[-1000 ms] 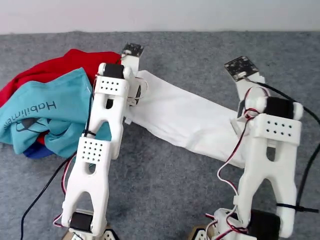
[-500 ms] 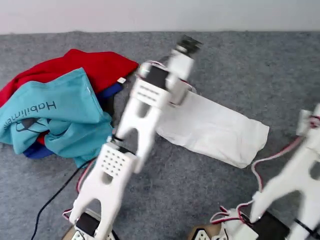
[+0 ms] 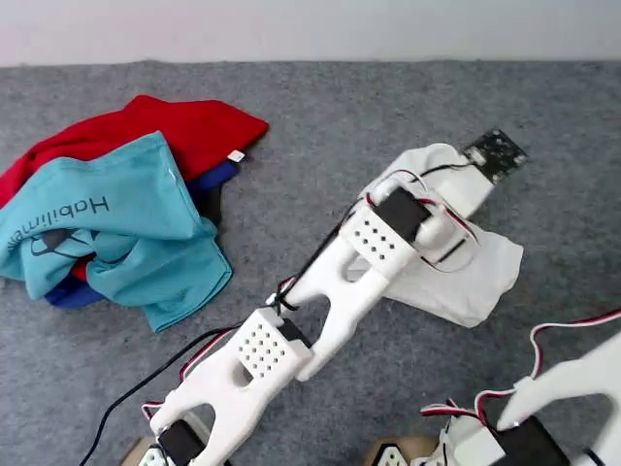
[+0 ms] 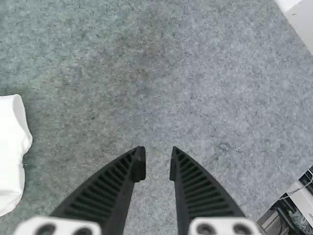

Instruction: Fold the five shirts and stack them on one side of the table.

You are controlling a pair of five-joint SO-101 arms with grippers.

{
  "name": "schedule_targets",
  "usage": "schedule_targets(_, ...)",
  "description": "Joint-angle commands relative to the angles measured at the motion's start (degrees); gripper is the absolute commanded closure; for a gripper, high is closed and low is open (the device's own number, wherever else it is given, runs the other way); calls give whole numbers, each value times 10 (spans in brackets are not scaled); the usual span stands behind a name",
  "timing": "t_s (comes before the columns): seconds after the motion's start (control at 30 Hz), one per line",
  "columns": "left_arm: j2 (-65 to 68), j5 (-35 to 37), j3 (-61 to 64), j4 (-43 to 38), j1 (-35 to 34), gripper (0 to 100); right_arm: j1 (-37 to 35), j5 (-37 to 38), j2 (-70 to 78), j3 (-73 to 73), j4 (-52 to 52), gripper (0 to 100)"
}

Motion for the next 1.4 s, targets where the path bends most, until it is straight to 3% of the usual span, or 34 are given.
schedule_targets(0.0, -42, -3, -25, -26, 25, 988, 1, -4, -26, -25, -7, 895)
schedule_targets(0.27, -9, 4, 10, -97, 60, 987, 1, -4, -22, -25, -7, 895)
schedule_targets(0.37, 7, 51, 10, -115, 60, 981, 1, -4, -22, -25, -7, 895)
schedule_targets(0.43, 11, 74, 10, -116, 57, 932, 1, -4, -24, -25, -7, 895)
schedule_targets(0.57, 11, 83, 9, -68, 61, 732, -8, -4, -22, -25, -9, 895)
schedule_targets(0.63, 5, 80, -2, -36, 62, 702, -20, -4, -22, -25, -7, 895)
schedule_targets(0.83, -37, 59, -107, 69, 5, 745, -69, -4, -22, -25, -9, 895)
schedule_targets(0.93, -55, 62, -154, 78, -58, 831, -134, -4, -21, -23, -3, 895)
schedule_targets(1.1, -11, 165, -109, 40, -159, 990, -292, -7, -11, -1, 3, 895)
schedule_targets(1.2, 45, 208, -65, 3, -160, 985, -369, -8, 29, 12, 8, 895)
schedule_targets(1.37, 107, 213, -63, -54, -119, 985, -380, -7, 128, 54, 9, 939)
